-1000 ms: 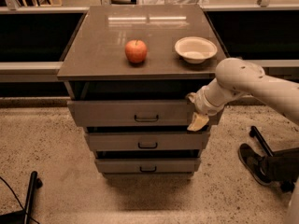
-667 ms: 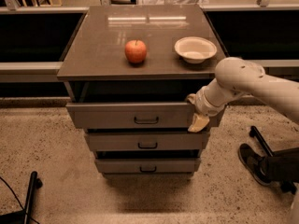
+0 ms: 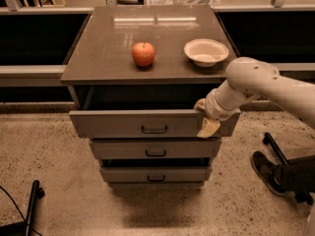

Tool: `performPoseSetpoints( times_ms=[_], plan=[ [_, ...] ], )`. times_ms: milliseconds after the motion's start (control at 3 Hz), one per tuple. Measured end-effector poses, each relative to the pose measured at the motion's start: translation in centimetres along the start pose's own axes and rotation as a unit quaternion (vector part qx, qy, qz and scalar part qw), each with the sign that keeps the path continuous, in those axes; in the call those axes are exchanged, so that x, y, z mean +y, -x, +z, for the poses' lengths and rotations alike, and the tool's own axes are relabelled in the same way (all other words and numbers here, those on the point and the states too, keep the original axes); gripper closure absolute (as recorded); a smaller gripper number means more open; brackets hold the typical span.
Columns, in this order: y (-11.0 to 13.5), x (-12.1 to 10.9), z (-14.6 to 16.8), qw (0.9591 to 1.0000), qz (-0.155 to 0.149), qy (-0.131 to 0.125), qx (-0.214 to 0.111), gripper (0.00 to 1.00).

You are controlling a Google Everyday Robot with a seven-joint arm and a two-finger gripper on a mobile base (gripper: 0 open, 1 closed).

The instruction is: Open top drawer

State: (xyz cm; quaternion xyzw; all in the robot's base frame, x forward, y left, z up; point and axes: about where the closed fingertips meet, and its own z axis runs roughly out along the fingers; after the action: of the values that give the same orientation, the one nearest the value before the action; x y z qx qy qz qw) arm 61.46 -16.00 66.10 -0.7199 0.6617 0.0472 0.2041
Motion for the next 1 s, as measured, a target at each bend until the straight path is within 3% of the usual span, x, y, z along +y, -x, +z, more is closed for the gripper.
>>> performPoseSetpoints(
  times_ms=[667,1000],
  plan=[
    [0.15,0.08,-0.28,1.0000,0.001,0.001,-0.001,0.00],
    [0.15,0.08,-0.28,1.0000,0.001,0.001,-0.001,0.00]
  ],
)
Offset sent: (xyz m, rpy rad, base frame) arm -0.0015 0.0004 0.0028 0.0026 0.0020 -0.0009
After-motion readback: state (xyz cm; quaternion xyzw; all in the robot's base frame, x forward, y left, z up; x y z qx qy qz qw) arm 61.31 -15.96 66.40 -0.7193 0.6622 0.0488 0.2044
